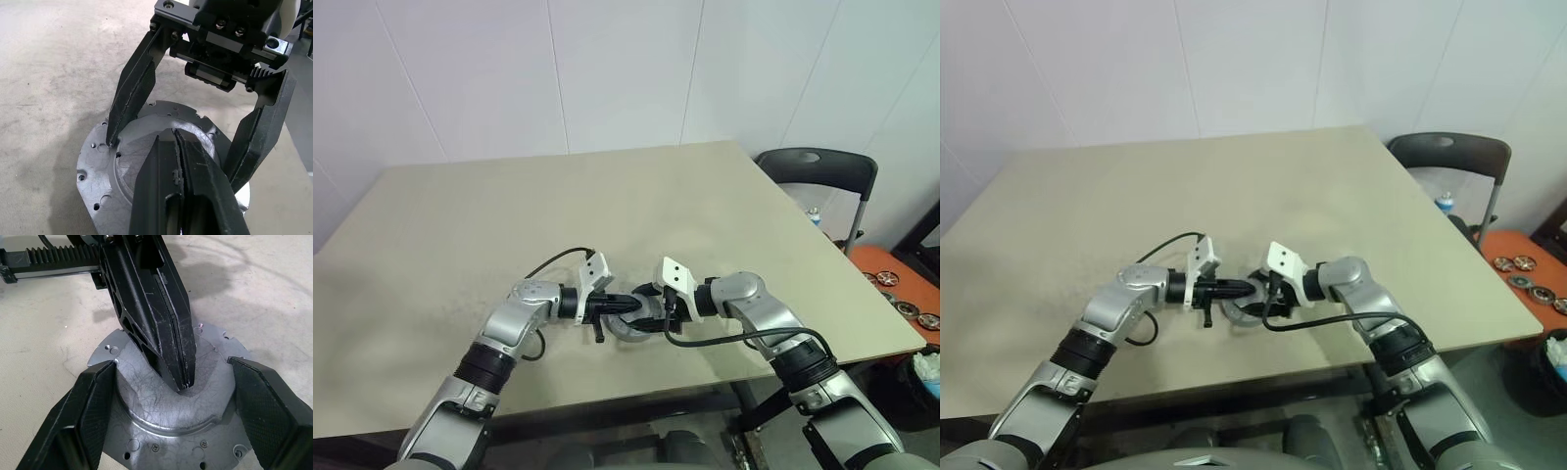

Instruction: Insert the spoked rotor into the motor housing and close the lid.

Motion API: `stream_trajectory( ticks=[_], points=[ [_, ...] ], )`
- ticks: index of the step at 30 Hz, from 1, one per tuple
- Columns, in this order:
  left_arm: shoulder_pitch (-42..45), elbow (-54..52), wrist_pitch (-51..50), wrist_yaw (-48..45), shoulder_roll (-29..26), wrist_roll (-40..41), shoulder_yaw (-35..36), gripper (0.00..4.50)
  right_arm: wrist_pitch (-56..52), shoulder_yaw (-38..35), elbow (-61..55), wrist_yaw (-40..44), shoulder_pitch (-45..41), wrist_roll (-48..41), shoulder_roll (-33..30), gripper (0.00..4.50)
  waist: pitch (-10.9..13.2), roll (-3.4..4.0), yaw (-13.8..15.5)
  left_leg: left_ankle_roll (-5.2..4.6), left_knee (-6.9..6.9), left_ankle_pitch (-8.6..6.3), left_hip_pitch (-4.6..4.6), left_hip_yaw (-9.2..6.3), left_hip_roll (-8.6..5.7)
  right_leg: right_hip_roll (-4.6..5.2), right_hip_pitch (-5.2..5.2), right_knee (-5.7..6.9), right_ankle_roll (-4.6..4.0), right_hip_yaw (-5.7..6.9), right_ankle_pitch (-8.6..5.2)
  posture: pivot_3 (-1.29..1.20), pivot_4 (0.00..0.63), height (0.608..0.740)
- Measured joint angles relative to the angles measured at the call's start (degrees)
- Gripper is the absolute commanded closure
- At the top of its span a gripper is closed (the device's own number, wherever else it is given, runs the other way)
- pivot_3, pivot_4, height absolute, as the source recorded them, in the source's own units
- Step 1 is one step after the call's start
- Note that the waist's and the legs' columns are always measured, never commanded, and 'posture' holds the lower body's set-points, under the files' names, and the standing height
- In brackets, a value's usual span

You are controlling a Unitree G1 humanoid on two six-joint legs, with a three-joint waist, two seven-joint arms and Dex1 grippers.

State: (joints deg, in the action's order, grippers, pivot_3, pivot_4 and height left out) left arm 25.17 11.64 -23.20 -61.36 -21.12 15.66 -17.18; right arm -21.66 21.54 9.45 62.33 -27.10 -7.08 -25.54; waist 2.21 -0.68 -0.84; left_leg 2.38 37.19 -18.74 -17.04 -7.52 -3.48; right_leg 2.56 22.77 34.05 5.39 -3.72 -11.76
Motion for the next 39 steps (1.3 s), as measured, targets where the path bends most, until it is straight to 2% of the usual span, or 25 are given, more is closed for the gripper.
stream_trajectory(
  ticks=[9,11,13,27,33,39],
  points=[
    [0.4,0.8,-0.1,-0.7,0.0,0.0,0.2,4.44,-0.7,0.3,0.0,-0.1,-0.4,0.1,-0.1,1.21,0.0,0.00,0.0,-0.01,-0.07,-0.01,0.48,-0.01,0.01,0.01,-0.11,-0.02,0.02,0.00,-0.03,0.00,0.000,0.740],
    [0.4,0.8,-0.2,-0.8,-0.1,0.0,0.3,4.50,0.3,0.3,0.7,-0.4,-0.4,0.1,0.2,0.50,0.0,0.00,-0.1,-0.01,-0.08,-0.01,0.58,-0.01,0.03,0.01,-0.22,-0.03,0.03,0.00,-0.05,0.00,0.000,0.740],
    [0.4,0.8,-0.3,-0.8,-0.1,0.0,0.4,4.50,0.3,-0.2,1.2,-1.3,-0.4,0.1,0.7,0.03,0.0,0.00,-0.2,-0.01,-0.08,-0.01,0.58,-0.01,0.06,0.01,-0.24,-0.03,0.02,0.00,-0.06,0.00,0.000,0.740],
    [1.3,1.9,0.5,-1.5,0.0,-0.1,0.5,4.50,-8.0,-2.2,0.7,-0.6,-2.2,-3.0,0.4,0.03,0.1,0.01,0.0,-0.01,-0.06,-0.02,0.51,-0.04,0.07,0.03,-0.18,-0.07,0.03,0.00,-0.06,0.00,0.000,0.740],
    [1.8,2.7,1.5,-2.1,0.0,-0.1,1.2,4.50,-14.7,-4.8,-3.6,3.2,-3.1,-7.0,-4.2,0.03,0.2,0.09,0.0,-0.02,-0.04,-0.01,-0.38,-0.08,0.00,0.03,0.69,-0.05,0.27,0.02,0.10,0.00,0.000,0.740],
    [2.3,3.5,1.8,-2.2,0.5,-0.1,1.2,4.50,-15.6,-5.7,-4.0,2.4,-5.4,-8.0,-3.4,0.03,0.2,0.12,0.1,-0.05,-0.09,-0.03,-0.45,-0.10,0.01,0.04,0.77,-0.07,0.25,0.04,0.11,0.00,0.000,0.740]
  ],
)
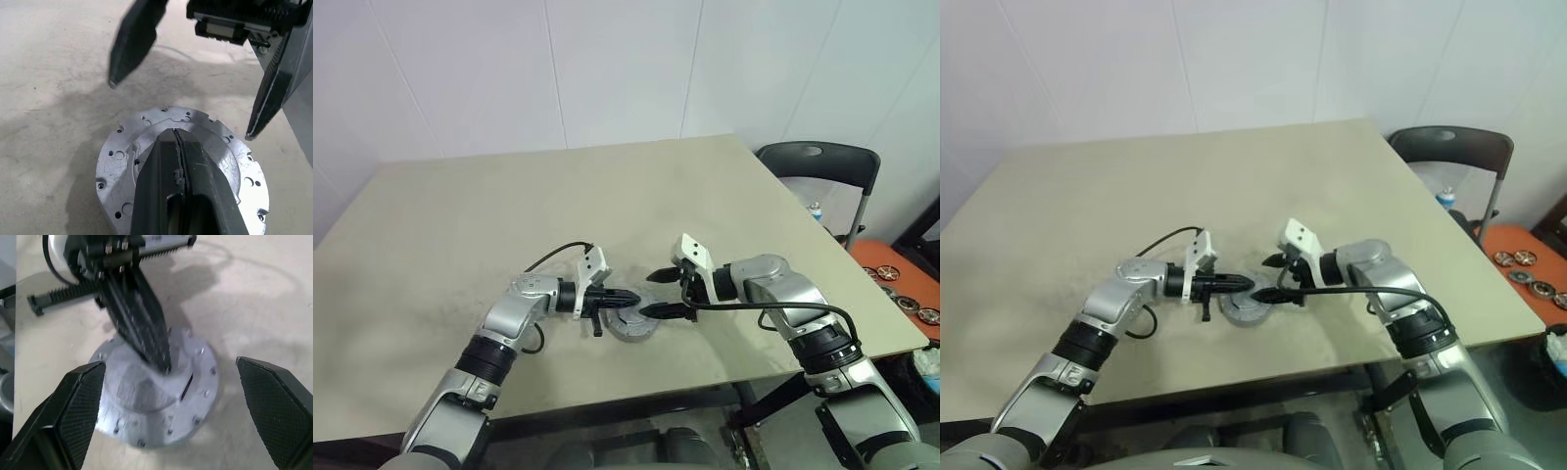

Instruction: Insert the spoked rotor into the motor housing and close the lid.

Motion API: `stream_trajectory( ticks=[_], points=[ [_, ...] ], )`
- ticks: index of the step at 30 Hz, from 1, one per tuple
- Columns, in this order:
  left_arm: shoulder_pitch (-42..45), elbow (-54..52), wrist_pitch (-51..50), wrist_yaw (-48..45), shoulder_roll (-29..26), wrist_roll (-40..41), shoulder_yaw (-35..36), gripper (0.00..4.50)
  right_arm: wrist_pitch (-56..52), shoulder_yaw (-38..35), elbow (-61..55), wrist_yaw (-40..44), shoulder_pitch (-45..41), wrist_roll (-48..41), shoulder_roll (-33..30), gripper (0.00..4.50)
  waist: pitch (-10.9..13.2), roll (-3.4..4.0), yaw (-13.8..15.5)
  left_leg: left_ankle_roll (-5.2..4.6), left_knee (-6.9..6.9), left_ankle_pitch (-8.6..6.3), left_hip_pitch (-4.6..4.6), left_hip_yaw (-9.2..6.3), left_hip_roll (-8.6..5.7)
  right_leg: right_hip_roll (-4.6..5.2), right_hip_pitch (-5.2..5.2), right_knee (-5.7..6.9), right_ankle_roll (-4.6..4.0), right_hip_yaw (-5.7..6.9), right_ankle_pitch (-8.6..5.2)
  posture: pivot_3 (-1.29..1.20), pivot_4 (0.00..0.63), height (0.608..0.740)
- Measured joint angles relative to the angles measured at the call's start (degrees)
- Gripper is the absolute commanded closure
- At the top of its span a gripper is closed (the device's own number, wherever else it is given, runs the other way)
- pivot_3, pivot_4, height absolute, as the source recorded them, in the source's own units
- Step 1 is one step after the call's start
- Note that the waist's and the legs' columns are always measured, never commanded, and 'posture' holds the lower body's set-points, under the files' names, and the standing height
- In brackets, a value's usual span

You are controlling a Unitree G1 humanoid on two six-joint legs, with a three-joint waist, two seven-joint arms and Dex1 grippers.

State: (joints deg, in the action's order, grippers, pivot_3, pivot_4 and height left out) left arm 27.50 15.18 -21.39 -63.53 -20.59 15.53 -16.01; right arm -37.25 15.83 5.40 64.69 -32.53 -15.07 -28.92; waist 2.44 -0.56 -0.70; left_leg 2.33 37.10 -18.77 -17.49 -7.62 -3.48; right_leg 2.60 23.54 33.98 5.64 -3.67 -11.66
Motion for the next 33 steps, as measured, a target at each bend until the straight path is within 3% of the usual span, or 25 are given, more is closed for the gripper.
stream_trajectory(
  ticks=[6,12,16,23,33],
  points=[
    [0.0,0.3,0.5,0.0,0.0,0.0,0.0,4.50,-3.7,-4.1,3.6,-4.0,-3.1,-2.6,2.9,0.03,0.0,0.02,0.0,0.00,0.03,0.00,0.00,0.01,-0.01,0.00,-0.02,0.00,-0.01,0.00,-0.01,0.00,0.000,0.740],
    [-0.4,-0.4,0.4,-0.7,-0.3,0.0,0.0,4.50,-22.2,-10.7,3.3,-3.1,-9.2,-13.2,1.6,0.03,0.0,0.05,0.0,-0.07,0.00,-0.04,0.00,-0.08,0.01,0.01,-0.01,0.00,-0.04,0.00,0.02,0.00,0.000,0.740],
    [-1.0,-2.0,-0.6,-2.4,-1.8,0.2,0.0,4.50,-32.0,-10.6,1.8,-2.1,-8.5,-17.9,-0.7,0.03,0.0,0.06,0.0,-0.13,0.00,-0.07,-0.04,-0.03,0.00,0.02,0.01,-0.03,-0.01,0.01,-0.01,0.00,0.000,0.740],
    [-2.1,-3.5,-0.8,-3.9,-3.6,0.3,0.1,4.50,-39.7,-10.8,1.5,-4.9,-6.2,-20.3,-0.8,0.03,0.0,0.07,-0.2,-0.16,0.03,-0.09,-0.02,0.02,0.01,0.01,-0.01,-0.02,0.01,0.00,-0.02,0.00,0.000,0.740],
    [-2.6,-4.1,-0.9,-2.6,-2.9,0.3,0.3,4.50,-54.0,-23.7,12.4,-14.9,-6.5,-24.2,4.3,0.03,0.0,0.08,0.0,-0.16,0.04,-0.09,-0.03,0.01,0.01,0.04,-0.01,-0.01,-0.02,0.00,0.01,0.00,0.000,0.740]
  ],
)
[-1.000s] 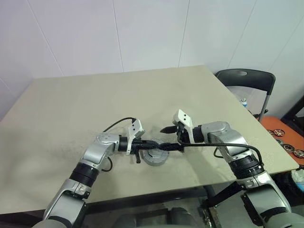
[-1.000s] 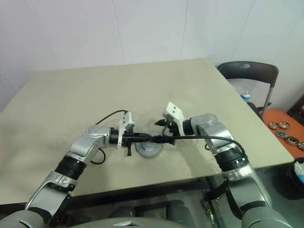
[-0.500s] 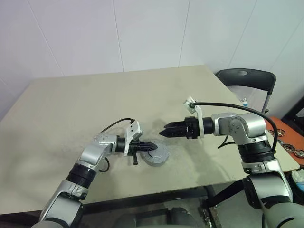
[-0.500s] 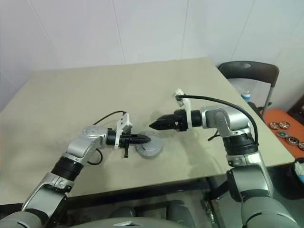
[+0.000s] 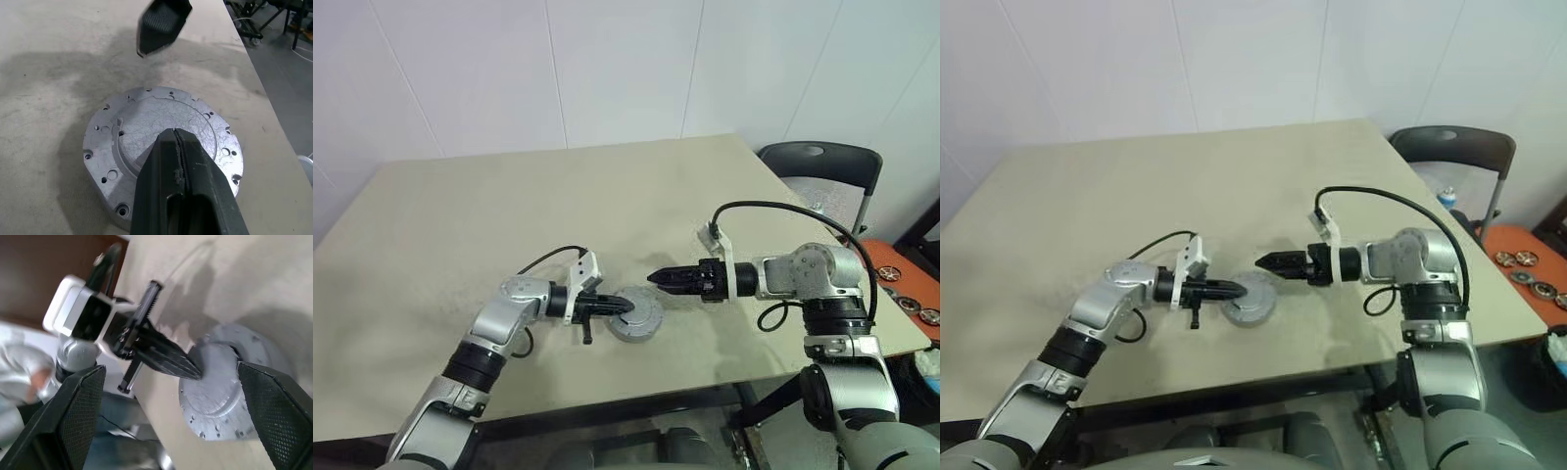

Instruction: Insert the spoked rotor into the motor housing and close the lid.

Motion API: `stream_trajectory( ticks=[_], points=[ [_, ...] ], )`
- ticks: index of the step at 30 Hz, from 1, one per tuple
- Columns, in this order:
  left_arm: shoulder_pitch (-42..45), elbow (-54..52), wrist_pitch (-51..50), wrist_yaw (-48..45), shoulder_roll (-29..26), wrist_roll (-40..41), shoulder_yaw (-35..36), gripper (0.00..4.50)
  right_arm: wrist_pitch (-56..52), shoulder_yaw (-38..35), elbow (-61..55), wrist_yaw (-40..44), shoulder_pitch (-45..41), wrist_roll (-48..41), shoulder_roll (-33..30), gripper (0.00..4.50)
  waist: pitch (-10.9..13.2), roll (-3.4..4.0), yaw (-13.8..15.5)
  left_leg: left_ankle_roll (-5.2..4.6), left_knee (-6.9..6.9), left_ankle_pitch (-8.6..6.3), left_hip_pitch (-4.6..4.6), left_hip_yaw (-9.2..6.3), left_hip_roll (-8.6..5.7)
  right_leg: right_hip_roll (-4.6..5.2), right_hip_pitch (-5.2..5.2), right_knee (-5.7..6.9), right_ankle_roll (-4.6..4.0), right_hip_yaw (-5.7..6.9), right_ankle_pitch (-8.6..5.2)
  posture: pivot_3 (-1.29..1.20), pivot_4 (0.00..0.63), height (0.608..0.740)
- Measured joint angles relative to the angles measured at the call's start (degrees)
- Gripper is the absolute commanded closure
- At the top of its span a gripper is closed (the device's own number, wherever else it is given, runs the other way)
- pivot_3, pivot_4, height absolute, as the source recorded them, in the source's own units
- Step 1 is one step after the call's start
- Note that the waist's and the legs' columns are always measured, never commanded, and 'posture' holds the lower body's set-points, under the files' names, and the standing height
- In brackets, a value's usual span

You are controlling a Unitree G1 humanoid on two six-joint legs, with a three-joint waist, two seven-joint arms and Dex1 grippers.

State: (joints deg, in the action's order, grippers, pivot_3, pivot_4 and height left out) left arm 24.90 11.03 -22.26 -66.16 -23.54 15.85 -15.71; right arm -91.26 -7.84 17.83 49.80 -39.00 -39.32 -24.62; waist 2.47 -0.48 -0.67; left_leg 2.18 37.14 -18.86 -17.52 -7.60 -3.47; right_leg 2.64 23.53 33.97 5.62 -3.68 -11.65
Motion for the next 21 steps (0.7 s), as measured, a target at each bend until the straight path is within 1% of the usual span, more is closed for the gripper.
stream_trajectory(
  ticks=[6,11,14,17,21],
  points=[
    [-0.5,-0.5,-0.1,0.4,0.1,0.0,0.4,4.50,-0.9,-1.0,0.3,-6.4,6.2,-1.2,-0.5,0.03,0.0,0.01,-0.1,0.00,0.03,0.00,0.00,0.07,-0.02,0.00,-0.02,0.00,0.04,-0.02,-0.02,0.00,0.000,0.740],
    [-0.7,-0.5,0.1,0.6,0.2,-0.1,0.5,4.50,-0.9,-1.8,-4.2,-10.9,10.7,-6.7,-1.7,0.03,0.0,0.03,-0.1,0.00,0.03,0.00,0.03,0.07,-0.02,-0.04,-0.06,0.00,0.05,-0.02,-0.03,0.00,0.000,0.740],
    [-0.7,-0.4,0.1,0.7,0.2,-0.2,0.6,4.50,-0.9,-1.9,-5.4,-13.4,11.6,-9.2,-1.7,0.03,0.0,0.03,-0.1,0.00,0.05,0.00,0.04,0.09,-0.02,-0.04,-0.09,0.00,0.06,-0.02,-0.04,0.00,0.000,0.740],
    [-0.7,-0.3,0.1,0.9,0.2,-0.2,0.7,4.50,-0.9,-2.4,-5.7,-16.5,11.6,-11.0,-0.7,0.03,0.0,0.01,-0.2,0.00,0.07,0.00,0.07,0.09,-0.01,-0.05,-0.12,0.00,0.05,-0.02,-0.04,0.00,0.000,0.740],
    [-0.7,-0.2,0.2,1.1,0.2,-0.2,0.7,4.50,-1.0,-2.8,-5.5,-20.5,11.5,-14.0,2.8,0.03,0.0,0.02,-0.3,0.00,0.06,0.00,0.08,0.08,0.01,-0.08,-0.10,0.03,0.05,-0.02,-0.04,0.00,0.000,0.740]
  ],
)
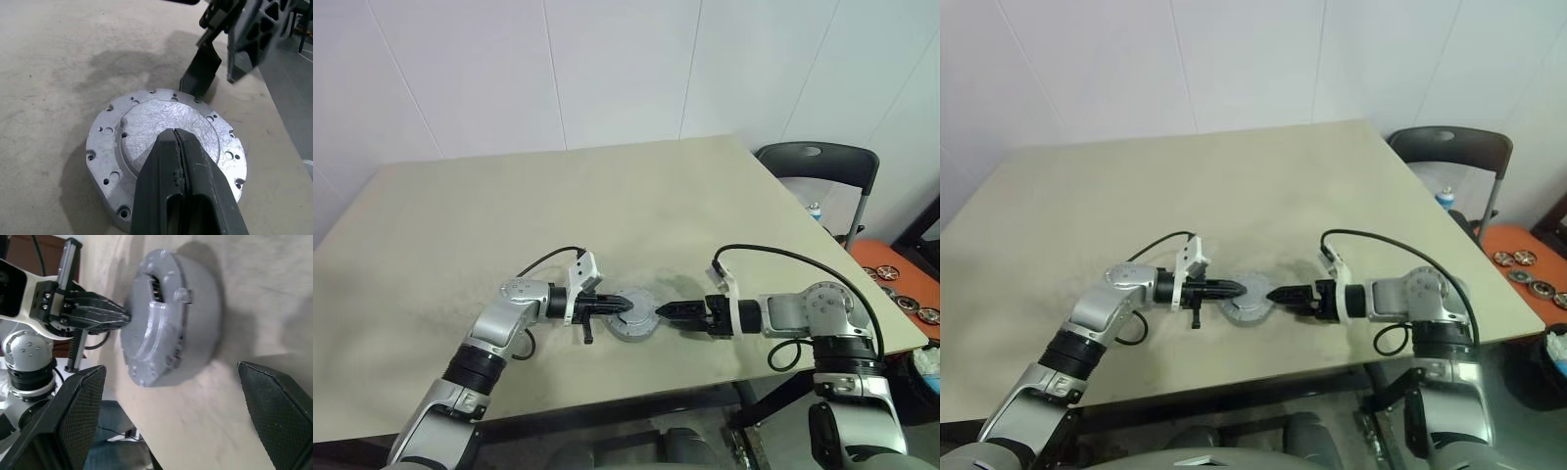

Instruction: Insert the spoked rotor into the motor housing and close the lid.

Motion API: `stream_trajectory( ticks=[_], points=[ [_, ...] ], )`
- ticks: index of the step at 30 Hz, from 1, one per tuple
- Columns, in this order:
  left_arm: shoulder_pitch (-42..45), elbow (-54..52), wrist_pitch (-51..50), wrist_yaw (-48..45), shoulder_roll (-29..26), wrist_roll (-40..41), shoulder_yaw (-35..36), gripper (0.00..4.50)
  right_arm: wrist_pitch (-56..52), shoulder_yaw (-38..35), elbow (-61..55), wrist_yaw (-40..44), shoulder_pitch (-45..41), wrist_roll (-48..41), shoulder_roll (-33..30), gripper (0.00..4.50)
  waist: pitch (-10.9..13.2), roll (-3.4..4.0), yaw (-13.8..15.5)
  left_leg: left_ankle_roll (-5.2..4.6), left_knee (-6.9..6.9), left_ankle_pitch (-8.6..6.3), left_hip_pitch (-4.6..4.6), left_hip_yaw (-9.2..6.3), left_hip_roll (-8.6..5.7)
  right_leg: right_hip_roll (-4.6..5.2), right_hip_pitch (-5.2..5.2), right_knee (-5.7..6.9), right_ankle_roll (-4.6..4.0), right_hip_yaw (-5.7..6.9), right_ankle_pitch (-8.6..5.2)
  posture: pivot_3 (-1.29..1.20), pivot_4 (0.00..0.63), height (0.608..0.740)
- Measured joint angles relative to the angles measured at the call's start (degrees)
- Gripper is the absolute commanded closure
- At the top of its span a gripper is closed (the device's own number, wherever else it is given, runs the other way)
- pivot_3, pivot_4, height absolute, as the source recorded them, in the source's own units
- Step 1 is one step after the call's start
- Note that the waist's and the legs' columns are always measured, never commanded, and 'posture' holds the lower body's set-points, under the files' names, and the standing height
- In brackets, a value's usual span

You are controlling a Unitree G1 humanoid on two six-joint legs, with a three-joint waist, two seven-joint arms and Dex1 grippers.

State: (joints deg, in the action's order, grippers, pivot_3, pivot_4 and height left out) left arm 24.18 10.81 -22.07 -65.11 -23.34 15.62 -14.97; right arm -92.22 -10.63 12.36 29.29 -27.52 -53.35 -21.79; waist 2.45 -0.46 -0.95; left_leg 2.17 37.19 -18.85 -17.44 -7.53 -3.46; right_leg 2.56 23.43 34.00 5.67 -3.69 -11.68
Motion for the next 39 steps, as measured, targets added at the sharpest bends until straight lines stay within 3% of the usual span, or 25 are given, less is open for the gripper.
stream_trajectory(
  ticks=[8,16,31,35,39],
  points=[
    [0.0,0.2,0.1,0.6,0.0,0.0,0.4,4.50,0.0,-0.1,2.3,-9.7,-1.5,-5.7,4.8,0.03,0.0,0.01,-0.2,0.00,-0.01,0.00,-0.02,0.00,0.05,0.01,0.03,0.00,-0.01,-0.02,0.01,0.00,0.000,0.740],
    [0.0,0.3,0.1,1.4,0.0,0.0,0.9,4.50,0.0,-3.9,4.8,-14.6,-3.7,-4.1,9.4,0.03,0.0,0.02,-1.2,0.00,-0.01,0.00,0.02,0.00,0.10,-0.12,0.03,0.11,-0.02,-0.02,0.02,0.00,0.000,0.740],
    [0.1,0.5,0.2,1.5,0.0,-0.1,1.1,4.50,0.5,-8.2,5.6,-14.8,-4.1,1.2,14.4,0.03,0.0,0.02,-3.1,0.00,-0.02,0.00,0.03,-0.03,0.16,-0.13,-0.10,0.12,-0.03,-0.03,0.02,0.00,0.000,0.740],
    [0.1,0.7,0.4,1.6,-0.1,-0.1,1.3,4.50,1.1,-8.5,5.6,-14.2,-3.9,2.2,14.7,0.84,0.0,0.02,-3.1,0.00,-0.02,0.00,0.04,-0.04,0.16,-0.13,-0.06,0.12,-0.03,-0.03,0.02,0.00,0.000,0.740],
    [0.3,0.8,0.5,1.3,-0.3,0.0,1.7,4.50,2.0,-8.4,5.6,-13.7,-3.6,3.7,14.4,2.13,0.0,0.06,-3.0,0.00,-0.04,0.00,0.00,-0.07,0.16,-0.07,0.09,0.09,-0.02,-0.03,0.03,0.00,0.000,0.740]
  ],
)
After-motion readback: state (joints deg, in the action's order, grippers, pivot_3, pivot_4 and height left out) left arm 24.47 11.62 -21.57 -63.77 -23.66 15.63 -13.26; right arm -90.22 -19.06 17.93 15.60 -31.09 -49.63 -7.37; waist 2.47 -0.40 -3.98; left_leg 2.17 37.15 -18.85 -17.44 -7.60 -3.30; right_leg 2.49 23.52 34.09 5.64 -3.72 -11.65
